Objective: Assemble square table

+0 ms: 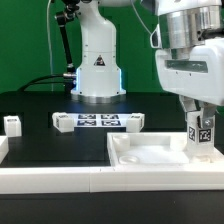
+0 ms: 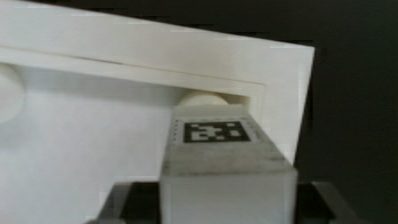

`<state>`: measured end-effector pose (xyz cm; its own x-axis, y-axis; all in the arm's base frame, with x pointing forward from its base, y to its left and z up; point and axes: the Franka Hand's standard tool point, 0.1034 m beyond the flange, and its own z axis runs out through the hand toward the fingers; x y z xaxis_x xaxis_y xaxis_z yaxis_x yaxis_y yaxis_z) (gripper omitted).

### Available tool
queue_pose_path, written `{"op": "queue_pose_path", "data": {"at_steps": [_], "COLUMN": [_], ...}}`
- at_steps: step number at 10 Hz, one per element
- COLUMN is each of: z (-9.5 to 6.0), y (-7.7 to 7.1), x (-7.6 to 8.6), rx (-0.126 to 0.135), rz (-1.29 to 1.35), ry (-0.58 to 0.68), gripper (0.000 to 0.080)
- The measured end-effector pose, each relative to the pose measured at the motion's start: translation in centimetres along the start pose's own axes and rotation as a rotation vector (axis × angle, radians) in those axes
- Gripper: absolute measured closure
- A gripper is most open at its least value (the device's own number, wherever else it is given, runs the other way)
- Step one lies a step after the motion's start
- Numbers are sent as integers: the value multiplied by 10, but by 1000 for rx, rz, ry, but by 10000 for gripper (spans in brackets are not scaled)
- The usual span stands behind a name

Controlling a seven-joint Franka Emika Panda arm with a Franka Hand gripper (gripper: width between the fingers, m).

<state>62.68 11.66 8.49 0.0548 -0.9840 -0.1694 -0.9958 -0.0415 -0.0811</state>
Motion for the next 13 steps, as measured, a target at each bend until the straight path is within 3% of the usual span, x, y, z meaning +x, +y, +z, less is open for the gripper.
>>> {"op": "queue_pose_path", "data": {"at_steps": [5, 6, 7, 8, 13], "z": [1, 1, -1, -2, -2], "y": [0, 1, 2, 0, 1], "x": [-5, -3, 2, 6, 7], "rx": [3, -3, -20, -23, -22], "rz": [101, 27, -54, -162, -600], "ry": [-29, -30, -35, -39, -43], "gripper": [506, 320, 205, 167, 151]}}
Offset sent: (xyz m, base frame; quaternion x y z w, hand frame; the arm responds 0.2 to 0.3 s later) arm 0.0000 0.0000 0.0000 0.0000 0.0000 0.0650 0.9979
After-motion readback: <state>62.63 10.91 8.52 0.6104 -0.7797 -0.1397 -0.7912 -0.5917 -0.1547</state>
